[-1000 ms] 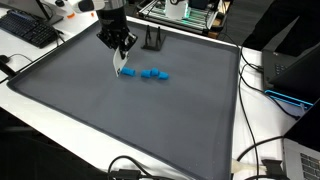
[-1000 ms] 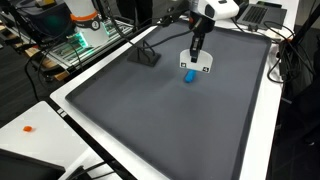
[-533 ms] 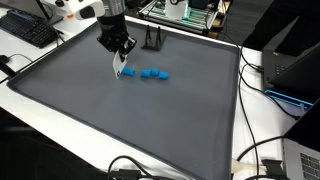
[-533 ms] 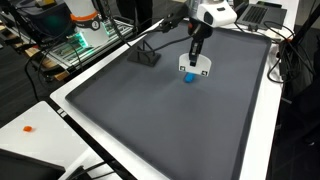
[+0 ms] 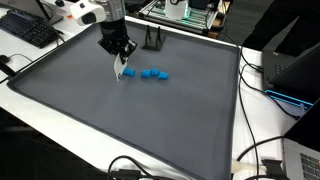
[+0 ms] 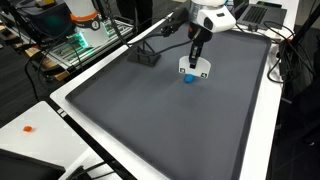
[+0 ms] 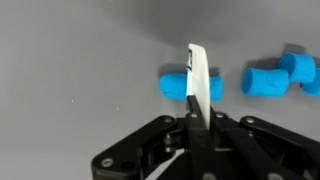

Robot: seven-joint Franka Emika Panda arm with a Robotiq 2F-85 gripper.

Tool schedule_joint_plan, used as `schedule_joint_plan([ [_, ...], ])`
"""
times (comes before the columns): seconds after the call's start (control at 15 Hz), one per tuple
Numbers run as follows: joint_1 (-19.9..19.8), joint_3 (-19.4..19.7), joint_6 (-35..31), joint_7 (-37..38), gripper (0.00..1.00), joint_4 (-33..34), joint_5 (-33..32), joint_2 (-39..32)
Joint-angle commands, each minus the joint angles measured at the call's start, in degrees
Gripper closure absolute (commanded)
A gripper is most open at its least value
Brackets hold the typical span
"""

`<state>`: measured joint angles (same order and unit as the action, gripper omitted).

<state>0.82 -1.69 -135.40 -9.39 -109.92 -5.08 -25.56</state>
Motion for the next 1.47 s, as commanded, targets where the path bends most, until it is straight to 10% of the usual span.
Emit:
schedule_joint_plan([
  [0.0,-0.7,-0.8,-1.4,-1.2,0.99,-0.9,1.1,-1.7],
  [1.4,-3.2,-3.7,-1.4,-3.1,0.99,-4.2,10.6,-1.5],
])
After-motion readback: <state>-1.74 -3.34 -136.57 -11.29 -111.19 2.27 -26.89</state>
